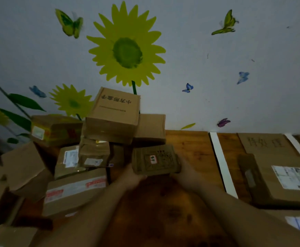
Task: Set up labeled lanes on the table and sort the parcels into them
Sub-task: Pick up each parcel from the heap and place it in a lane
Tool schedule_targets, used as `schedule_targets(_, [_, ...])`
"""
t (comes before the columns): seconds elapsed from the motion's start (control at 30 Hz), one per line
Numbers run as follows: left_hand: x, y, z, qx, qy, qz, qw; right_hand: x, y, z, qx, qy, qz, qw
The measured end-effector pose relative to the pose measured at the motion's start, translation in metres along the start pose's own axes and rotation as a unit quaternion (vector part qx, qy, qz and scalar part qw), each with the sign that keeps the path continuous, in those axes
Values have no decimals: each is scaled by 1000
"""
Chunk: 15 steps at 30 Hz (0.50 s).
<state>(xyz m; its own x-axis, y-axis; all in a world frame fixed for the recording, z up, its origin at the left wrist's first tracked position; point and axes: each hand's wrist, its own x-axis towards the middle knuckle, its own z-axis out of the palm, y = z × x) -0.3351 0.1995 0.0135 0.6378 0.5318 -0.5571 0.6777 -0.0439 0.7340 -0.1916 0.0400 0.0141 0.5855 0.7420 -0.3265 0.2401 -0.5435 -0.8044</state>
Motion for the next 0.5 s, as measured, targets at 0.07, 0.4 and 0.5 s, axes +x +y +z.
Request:
schedule_targets(0.07, [3,-1,-5,-16,19,-2,1000,-6,-4,-2,38,38,-1,999])
schedule_targets(0.4, [-35,33,-9,-116,141,129,975,-30,-23,-33,73,161,5,984])
schedule_targets(0.5, [-59,45,1,-123,155,156,968,-50,-26,-48,92,171,-42,980])
